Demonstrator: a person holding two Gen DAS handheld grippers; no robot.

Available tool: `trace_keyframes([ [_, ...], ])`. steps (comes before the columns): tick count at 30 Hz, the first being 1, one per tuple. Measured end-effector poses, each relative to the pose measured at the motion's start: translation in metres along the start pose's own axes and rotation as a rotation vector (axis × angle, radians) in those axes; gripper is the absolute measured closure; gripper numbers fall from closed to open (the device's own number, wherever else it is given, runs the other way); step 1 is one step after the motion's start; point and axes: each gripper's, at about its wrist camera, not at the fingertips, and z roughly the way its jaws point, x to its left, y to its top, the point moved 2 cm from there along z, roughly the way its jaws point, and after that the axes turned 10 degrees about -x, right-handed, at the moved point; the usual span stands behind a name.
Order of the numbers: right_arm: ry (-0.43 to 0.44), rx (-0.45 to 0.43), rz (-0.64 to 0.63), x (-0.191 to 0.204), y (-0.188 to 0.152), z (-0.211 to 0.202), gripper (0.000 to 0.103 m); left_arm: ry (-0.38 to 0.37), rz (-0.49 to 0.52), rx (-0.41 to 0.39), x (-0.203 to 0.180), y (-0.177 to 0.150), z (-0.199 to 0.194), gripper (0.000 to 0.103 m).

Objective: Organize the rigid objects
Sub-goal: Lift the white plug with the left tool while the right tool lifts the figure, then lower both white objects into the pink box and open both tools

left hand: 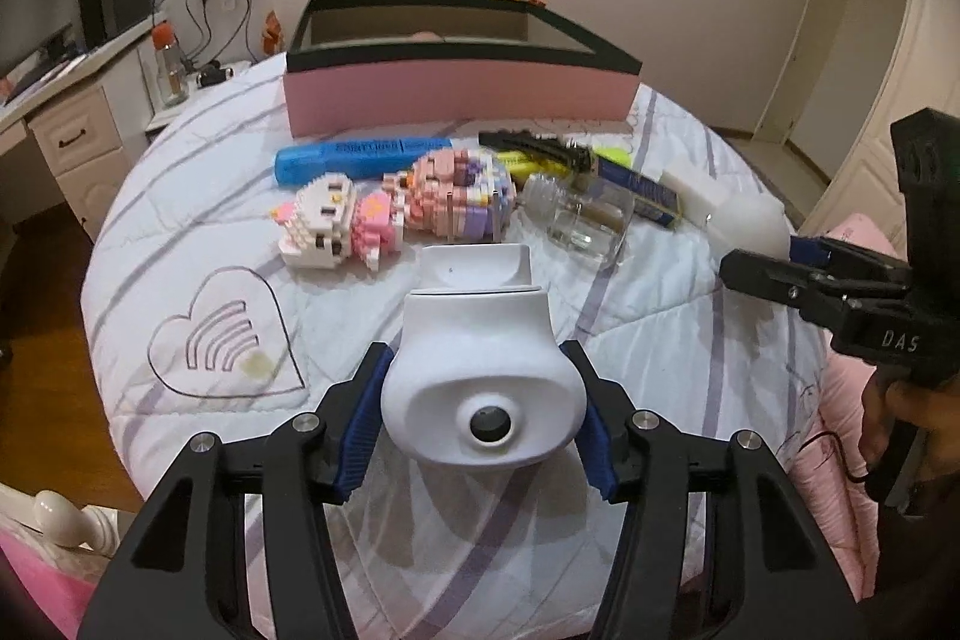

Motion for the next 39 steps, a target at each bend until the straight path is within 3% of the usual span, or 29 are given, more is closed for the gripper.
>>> trace_keyframes([
  [10,0.018,-0.031,-0.028,0.009,0.015,-0.006,0.034,-0.040,0.017,-0.066,-0.004,0.032,-0.014,0.046],
  [21,0.041,-0.103,-0.093,0.008,0.084,-0.001,0.034,-0.048,0.082,-0.157,-0.008,0.108,-0.004,0.046],
  [31,0.006,-0.050,-0.151,-0.016,0.156,0.068,0.034,-0.066,0.089,-0.122,0.015,0.191,0.074,0.046],
  [39,-0.018,0.070,-0.173,-0.035,0.181,0.144,0.034,0.002,0.037,-0.010,0.058,0.203,0.149,0.046],
])
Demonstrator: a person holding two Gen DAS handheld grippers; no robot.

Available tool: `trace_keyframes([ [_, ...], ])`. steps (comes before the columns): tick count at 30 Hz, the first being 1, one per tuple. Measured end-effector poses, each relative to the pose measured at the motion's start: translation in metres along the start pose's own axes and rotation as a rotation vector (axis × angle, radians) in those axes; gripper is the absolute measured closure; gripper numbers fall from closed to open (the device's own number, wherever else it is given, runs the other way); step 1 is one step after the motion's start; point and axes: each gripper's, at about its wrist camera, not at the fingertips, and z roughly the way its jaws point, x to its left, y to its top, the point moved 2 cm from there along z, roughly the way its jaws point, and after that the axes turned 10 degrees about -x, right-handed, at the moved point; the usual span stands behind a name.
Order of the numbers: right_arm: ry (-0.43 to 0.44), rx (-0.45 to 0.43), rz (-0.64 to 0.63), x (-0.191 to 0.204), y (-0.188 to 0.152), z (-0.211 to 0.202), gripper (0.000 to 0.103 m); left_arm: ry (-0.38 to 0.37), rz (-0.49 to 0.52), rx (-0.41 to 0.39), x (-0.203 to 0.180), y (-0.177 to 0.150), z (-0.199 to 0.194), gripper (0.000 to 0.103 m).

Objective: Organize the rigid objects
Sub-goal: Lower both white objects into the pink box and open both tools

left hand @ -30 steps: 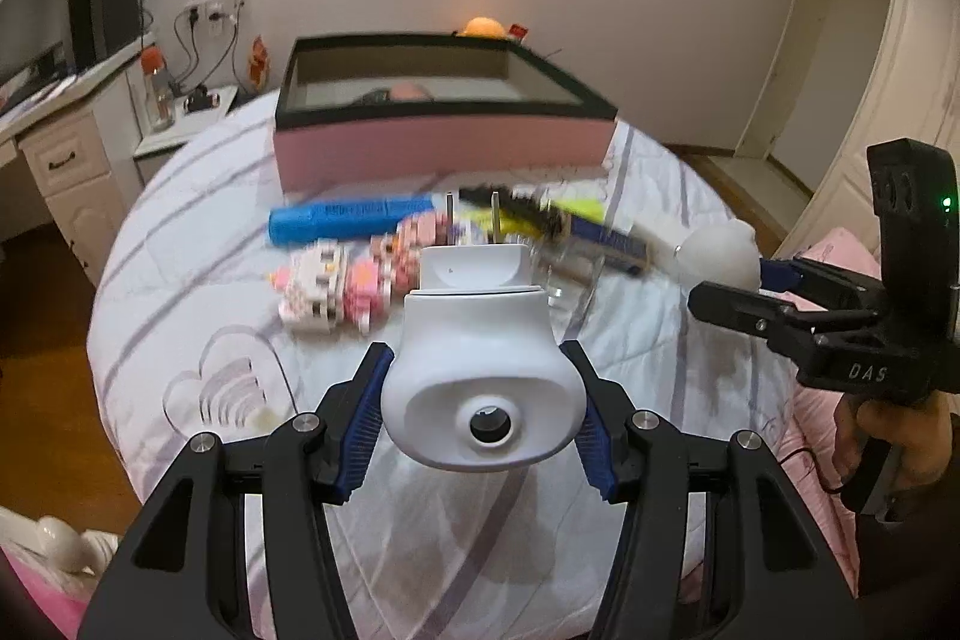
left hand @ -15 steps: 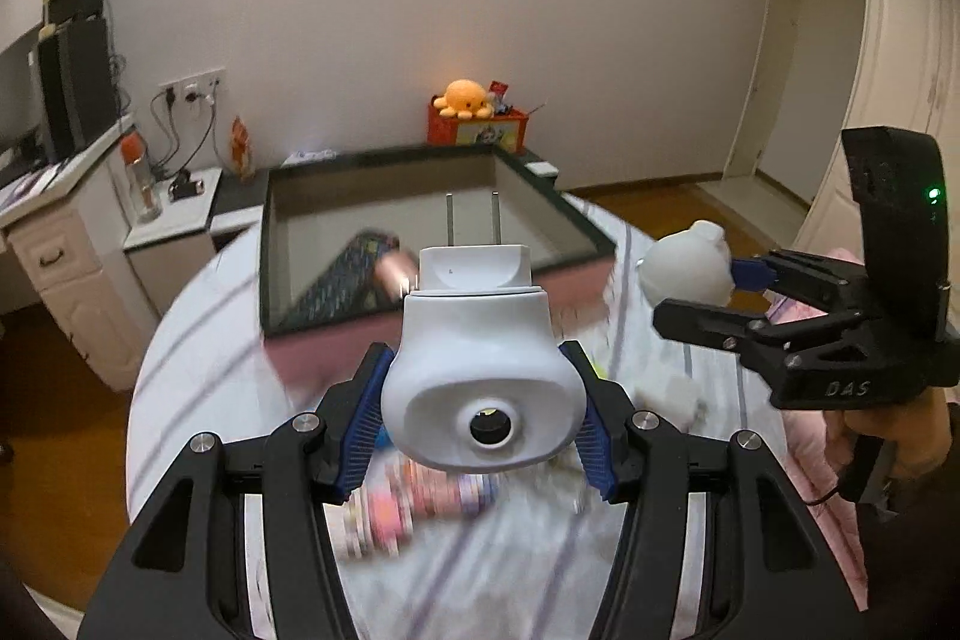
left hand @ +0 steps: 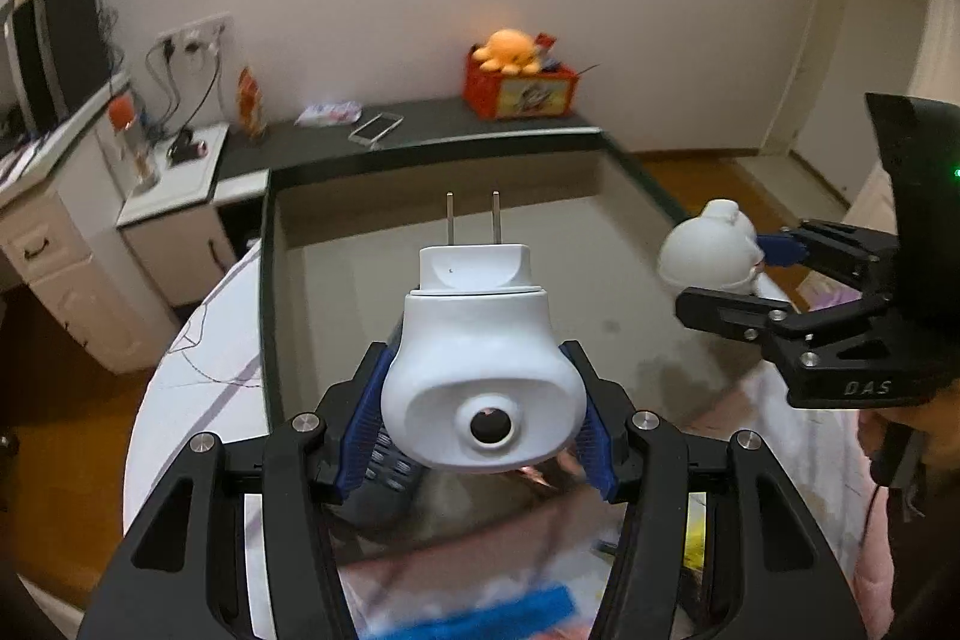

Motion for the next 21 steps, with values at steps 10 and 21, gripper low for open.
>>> trace_keyframes([
  [10,-0.012,0.082,0.014,-0.010,-0.009,0.042,0.033,0.000,-0.032,0.050,0.008,-0.012,0.035,0.046],
  [21,-0.002,0.051,0.040,-0.003,-0.007,0.021,0.031,0.012,-0.078,-0.014,0.008,-0.007,0.002,0.019],
])
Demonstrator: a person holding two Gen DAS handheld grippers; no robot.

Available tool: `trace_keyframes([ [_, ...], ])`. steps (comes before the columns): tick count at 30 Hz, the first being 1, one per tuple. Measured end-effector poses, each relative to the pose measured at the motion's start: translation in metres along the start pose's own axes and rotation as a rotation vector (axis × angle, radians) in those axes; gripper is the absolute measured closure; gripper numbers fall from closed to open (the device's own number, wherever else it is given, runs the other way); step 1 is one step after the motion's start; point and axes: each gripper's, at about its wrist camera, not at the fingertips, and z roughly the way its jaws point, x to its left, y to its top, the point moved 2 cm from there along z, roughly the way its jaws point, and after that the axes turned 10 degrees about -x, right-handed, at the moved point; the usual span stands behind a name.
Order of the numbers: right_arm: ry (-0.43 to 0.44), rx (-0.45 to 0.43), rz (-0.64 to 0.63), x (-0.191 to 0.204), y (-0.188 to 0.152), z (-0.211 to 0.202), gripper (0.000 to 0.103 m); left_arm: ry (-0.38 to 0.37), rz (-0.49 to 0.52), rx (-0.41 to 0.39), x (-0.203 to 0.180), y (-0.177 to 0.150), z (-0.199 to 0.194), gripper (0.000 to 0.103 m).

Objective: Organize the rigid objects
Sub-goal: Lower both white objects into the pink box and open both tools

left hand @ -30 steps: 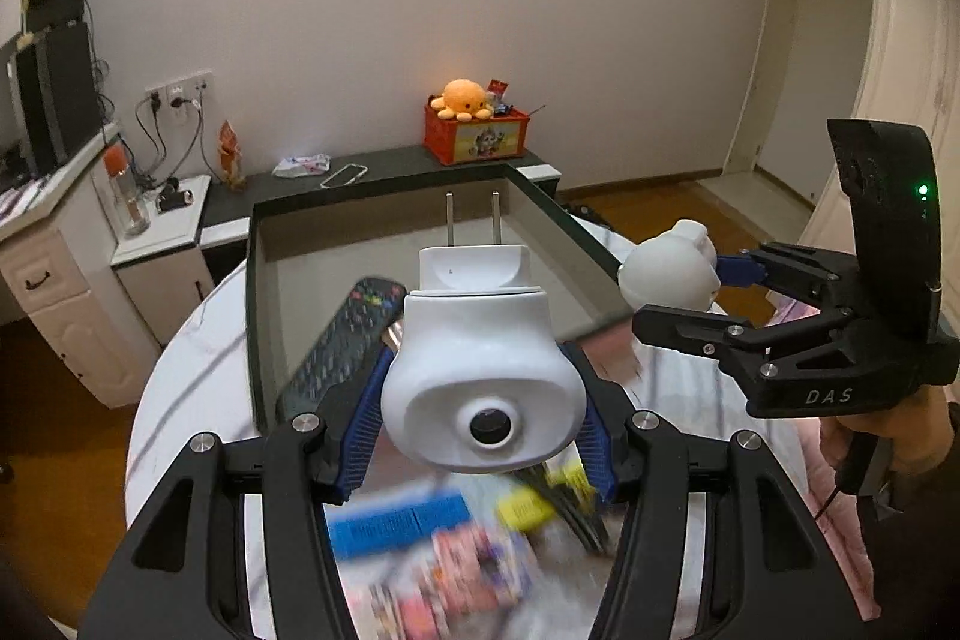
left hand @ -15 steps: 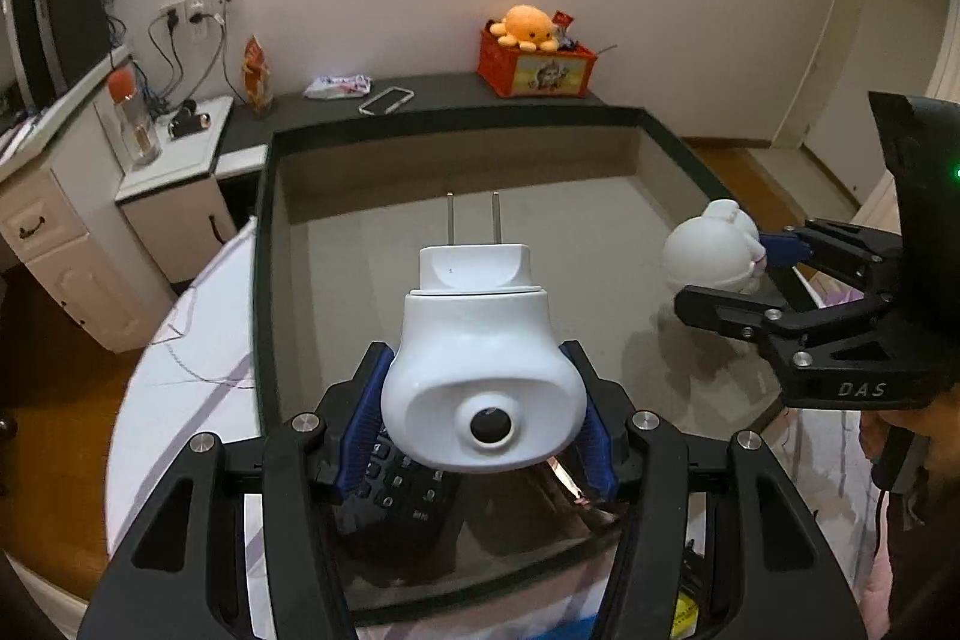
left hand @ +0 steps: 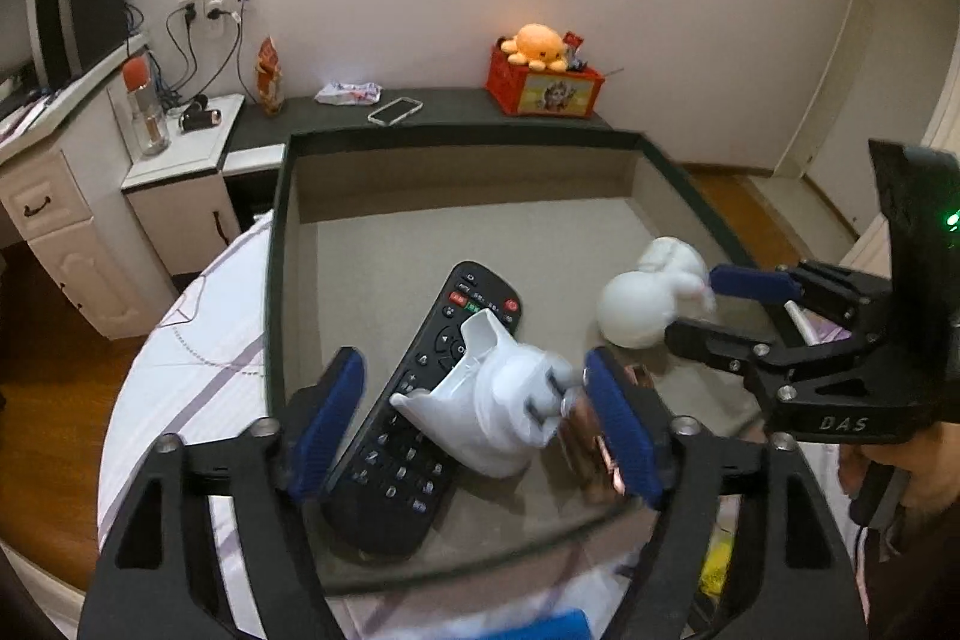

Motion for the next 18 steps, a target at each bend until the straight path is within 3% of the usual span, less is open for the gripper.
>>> trace_keyframes([
  [2,-0.004,-0.023,-0.004,0.004,0.000,-0.014,0.023,0.002,0.016,-0.036,-0.004,0.001,-0.018,0.017],
  [7,-0.004,-0.082,-0.006,0.014,0.003,-0.048,0.023,0.038,0.017,-0.131,-0.011,-0.001,-0.069,0.001],
  [18,-0.021,-0.226,-0.010,0.047,-0.034,-0.147,0.020,0.101,0.014,-0.272,-0.025,-0.055,-0.183,0.000],
])
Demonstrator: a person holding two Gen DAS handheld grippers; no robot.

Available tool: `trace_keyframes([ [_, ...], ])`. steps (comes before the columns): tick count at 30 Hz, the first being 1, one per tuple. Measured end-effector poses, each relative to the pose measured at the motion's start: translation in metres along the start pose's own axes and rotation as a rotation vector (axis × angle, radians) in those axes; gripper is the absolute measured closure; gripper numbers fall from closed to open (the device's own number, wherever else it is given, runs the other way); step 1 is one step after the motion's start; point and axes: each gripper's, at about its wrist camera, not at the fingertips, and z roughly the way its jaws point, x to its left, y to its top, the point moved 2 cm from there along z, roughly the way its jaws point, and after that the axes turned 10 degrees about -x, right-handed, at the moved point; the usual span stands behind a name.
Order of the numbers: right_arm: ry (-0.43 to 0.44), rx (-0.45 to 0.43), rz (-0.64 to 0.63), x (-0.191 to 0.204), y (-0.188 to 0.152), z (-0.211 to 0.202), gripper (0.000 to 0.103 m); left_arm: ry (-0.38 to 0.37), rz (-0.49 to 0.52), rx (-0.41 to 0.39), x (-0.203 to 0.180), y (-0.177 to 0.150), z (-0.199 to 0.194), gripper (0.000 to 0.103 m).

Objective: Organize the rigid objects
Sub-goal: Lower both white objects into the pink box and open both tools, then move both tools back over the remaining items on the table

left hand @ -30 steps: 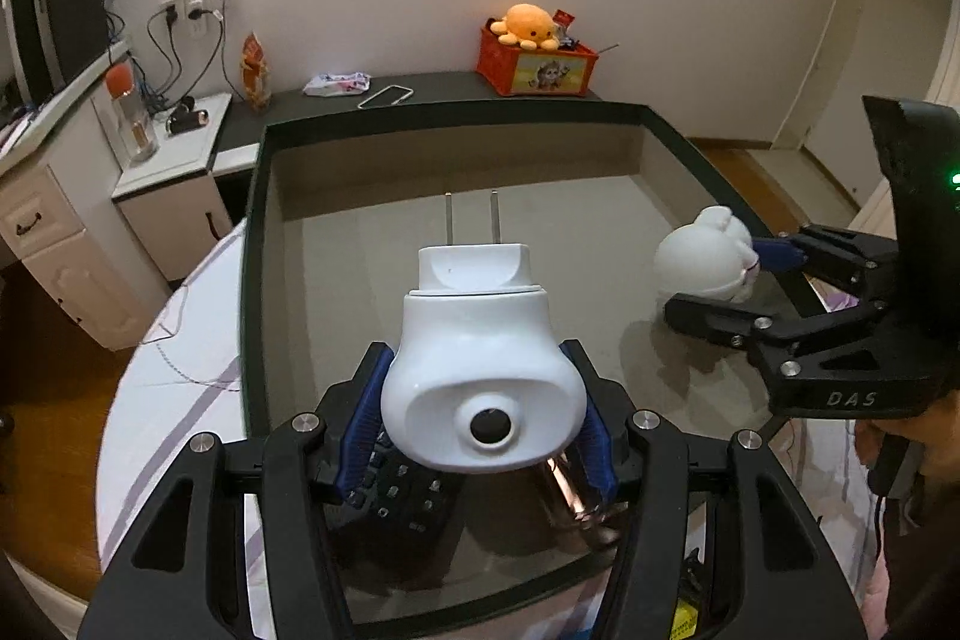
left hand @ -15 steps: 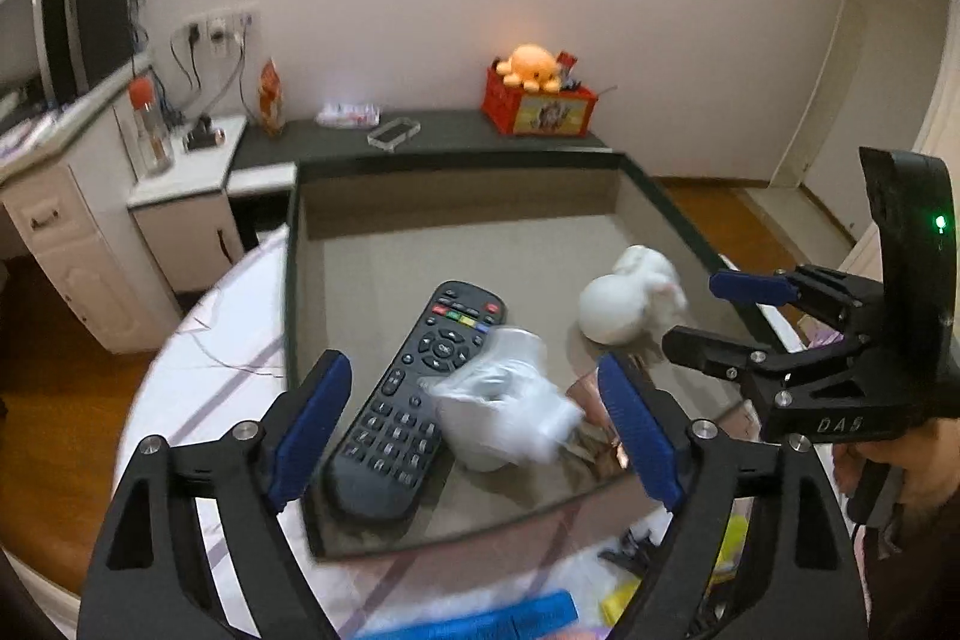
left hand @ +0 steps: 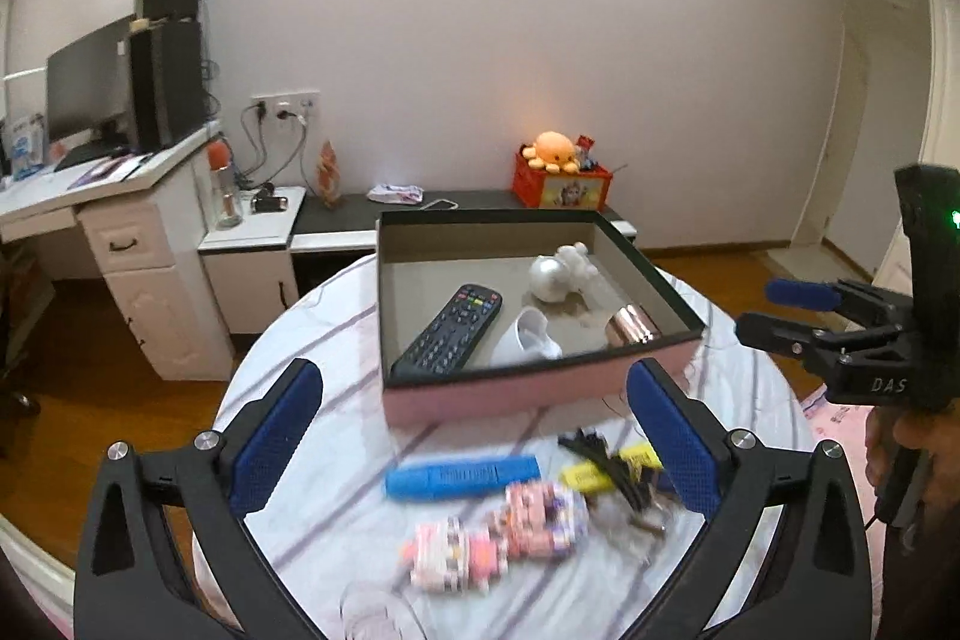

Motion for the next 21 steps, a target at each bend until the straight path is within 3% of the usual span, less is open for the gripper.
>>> trace_keyframes([
  [10,-0.037,-0.071,0.086,0.005,-0.052,-0.083,0.020,0.013,-0.037,0.006,0.003,-0.046,-0.076,0.000],
  [21,-0.057,-0.039,0.118,0.003,-0.071,-0.092,0.020,0.022,-0.009,0.043,-0.003,-0.058,-0.080,0.000],
])
